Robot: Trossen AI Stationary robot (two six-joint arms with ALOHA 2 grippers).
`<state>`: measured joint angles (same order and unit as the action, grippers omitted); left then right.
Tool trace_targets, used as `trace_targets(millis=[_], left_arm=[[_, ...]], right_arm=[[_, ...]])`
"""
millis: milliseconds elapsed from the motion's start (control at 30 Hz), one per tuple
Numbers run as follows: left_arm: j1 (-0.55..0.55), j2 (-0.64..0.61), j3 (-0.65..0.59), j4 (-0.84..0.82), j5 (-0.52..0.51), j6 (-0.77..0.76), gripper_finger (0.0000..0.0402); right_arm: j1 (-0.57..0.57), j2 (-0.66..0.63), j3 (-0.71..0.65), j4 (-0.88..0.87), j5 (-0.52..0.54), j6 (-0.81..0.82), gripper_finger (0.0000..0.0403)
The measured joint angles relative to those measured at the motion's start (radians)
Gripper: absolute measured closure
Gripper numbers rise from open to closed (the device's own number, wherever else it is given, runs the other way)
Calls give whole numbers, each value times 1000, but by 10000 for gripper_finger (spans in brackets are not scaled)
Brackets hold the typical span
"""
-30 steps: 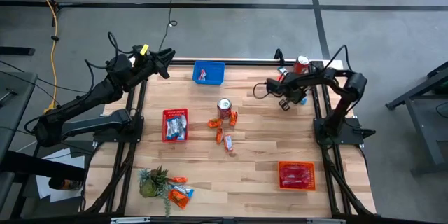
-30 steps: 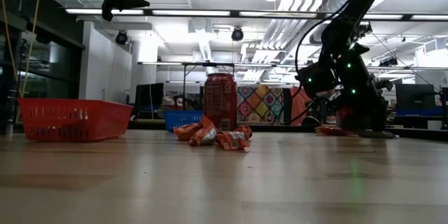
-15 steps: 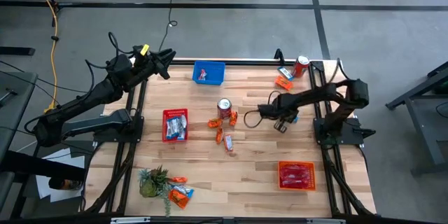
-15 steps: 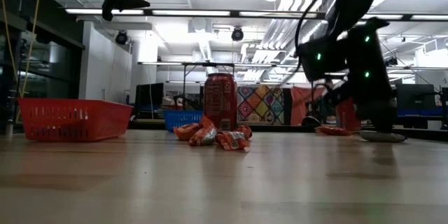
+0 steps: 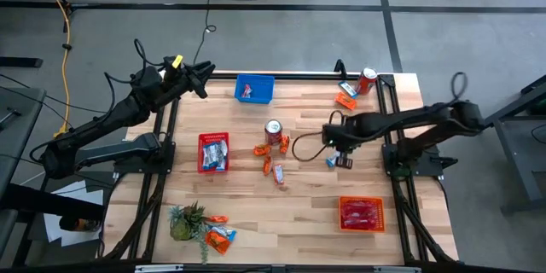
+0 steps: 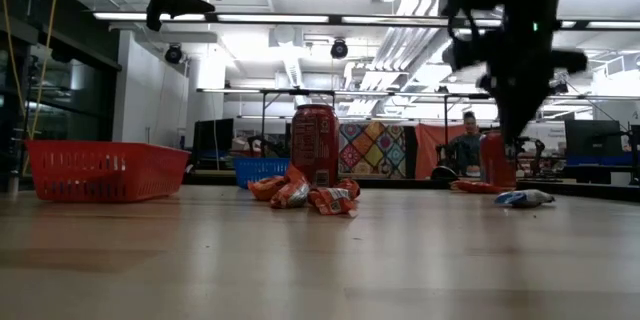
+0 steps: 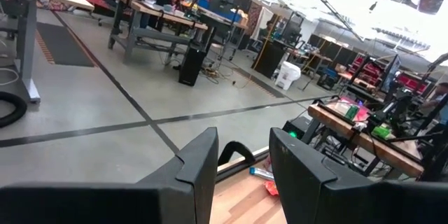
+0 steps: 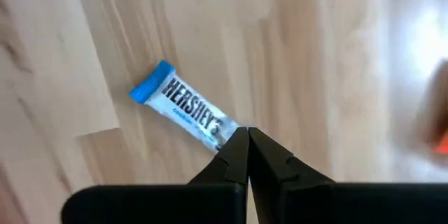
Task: Sort candy
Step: Put the white chocolate into the red bin
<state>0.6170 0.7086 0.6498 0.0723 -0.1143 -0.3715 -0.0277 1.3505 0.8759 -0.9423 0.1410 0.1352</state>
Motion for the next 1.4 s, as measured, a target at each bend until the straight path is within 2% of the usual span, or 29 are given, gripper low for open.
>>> trace_targets(millis=[200, 400, 500, 800, 933, 1067, 1300, 1400], left_arm=[[0, 0, 0, 0, 0, 17, 287], [0, 0, 0, 0, 0, 18, 287], [0, 0, 0, 0, 0, 17, 287], [0, 0, 0, 0, 0, 6, 287], [0, 0, 0, 0, 0, 7, 287], [0, 0, 0, 0, 0, 7, 287], [0, 0, 0, 0, 3, 6, 287], [0, 0, 0, 0, 46, -2, 287]], right_arm=[[-22, -105, 38, 42, -168, -113, 403], [-6, -77, 59, 58, -196, -297, 385], [-3, -41, 74, 58, -202, -347, 347], [-2, 63, 94, 59, -263, -433, 189], [3, 118, 93, 61, -304, -492, 149], [2, 192, 93, 81, -304, -521, 140], [2, 307, 92, 94, -231, -526, 140], [6, 329, 92, 94, -229, -529, 140]])
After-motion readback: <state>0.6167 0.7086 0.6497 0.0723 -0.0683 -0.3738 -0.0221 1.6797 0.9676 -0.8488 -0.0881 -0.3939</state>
